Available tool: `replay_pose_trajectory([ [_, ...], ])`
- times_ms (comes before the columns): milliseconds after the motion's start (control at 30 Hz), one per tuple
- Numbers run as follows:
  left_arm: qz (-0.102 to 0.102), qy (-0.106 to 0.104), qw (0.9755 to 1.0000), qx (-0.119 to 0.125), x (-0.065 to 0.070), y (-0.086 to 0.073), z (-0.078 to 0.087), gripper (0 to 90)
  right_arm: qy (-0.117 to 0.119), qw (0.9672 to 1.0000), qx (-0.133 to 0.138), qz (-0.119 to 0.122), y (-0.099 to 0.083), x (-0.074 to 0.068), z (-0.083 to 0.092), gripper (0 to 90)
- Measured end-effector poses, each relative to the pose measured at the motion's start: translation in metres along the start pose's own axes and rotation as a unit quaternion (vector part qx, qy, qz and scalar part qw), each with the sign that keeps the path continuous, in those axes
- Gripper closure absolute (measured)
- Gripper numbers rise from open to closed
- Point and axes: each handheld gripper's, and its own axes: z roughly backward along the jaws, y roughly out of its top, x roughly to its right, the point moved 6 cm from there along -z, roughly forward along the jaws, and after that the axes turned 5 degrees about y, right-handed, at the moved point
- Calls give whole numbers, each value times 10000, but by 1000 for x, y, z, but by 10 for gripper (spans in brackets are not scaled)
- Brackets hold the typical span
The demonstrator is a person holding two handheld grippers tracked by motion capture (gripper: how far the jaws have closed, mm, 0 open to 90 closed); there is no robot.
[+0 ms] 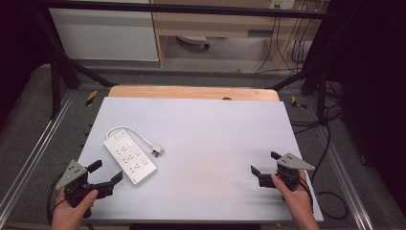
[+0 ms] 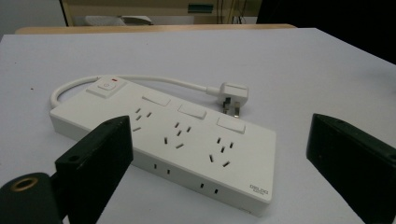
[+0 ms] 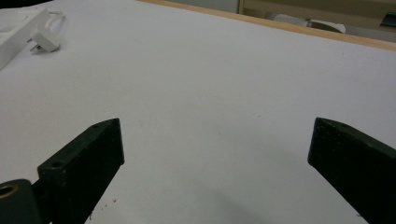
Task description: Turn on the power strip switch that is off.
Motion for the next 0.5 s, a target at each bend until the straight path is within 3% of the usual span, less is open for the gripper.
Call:
replay_pose_trajectory([
  [500,131,-99,9998,126,3,3,1,74,-51,10000,-77,10,-1,-1,-3,31],
])
